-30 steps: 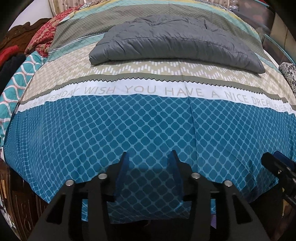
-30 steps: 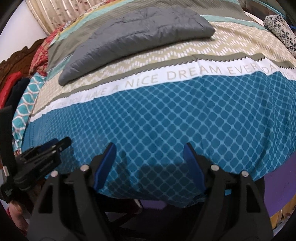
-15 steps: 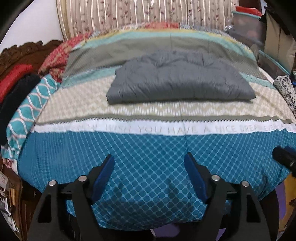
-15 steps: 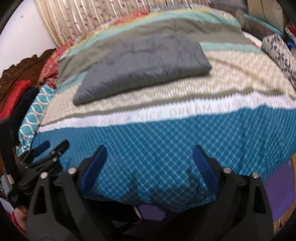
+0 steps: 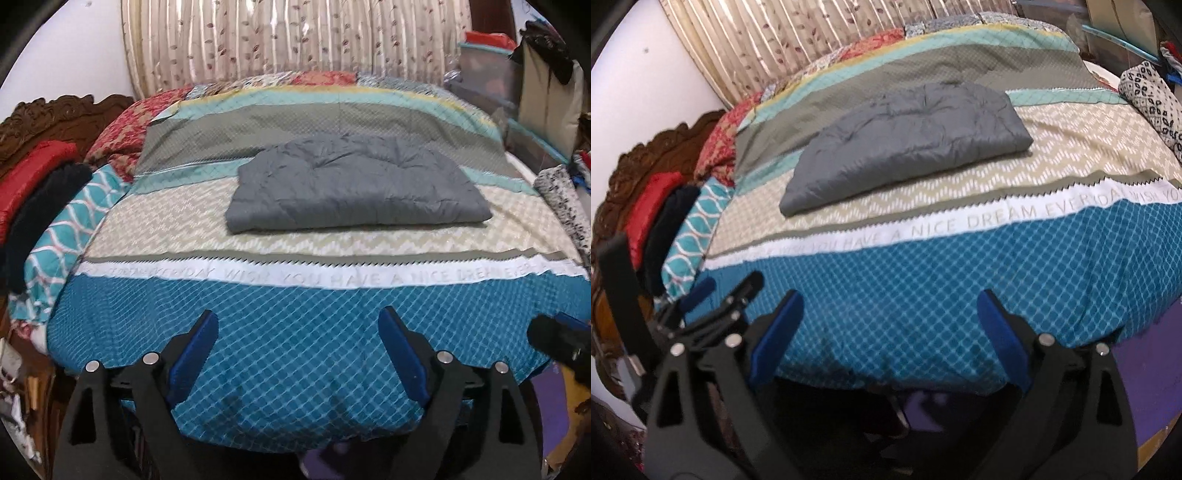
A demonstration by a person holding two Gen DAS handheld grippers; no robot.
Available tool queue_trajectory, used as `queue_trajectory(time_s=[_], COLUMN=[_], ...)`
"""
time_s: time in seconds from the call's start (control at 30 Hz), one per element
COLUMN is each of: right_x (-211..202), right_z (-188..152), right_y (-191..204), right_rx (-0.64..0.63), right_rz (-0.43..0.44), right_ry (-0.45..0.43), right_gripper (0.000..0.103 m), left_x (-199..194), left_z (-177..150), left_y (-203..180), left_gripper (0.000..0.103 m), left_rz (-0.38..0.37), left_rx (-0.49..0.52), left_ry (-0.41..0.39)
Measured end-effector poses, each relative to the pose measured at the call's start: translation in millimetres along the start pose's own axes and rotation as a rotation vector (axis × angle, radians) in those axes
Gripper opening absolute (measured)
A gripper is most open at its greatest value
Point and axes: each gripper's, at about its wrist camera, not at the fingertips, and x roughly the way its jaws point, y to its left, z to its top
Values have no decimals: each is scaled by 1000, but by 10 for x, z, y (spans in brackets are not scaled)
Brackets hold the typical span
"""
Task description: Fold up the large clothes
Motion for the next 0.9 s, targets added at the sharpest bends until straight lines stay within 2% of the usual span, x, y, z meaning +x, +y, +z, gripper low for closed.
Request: queue_trajectory(time_s=[0.23,0.43,0.9], right_x=[-104,-90,-74], right_z=[3,-4,-14], right_y=[75,110,163], right_rx=[-36,-45,-63], right_rz=[-23,-16,-25], right_ry=[-46,-38,-35], right_gripper=[91,91,91], left_x=[-89,-172,-188], left_z=[-31,-48,-65], left_y=[0,-20,-17], left_gripper=[10,9,7], left_rz=[-22,-16,-25], left_rx=[-2,9,10], left_ry=[-11,-33,-22])
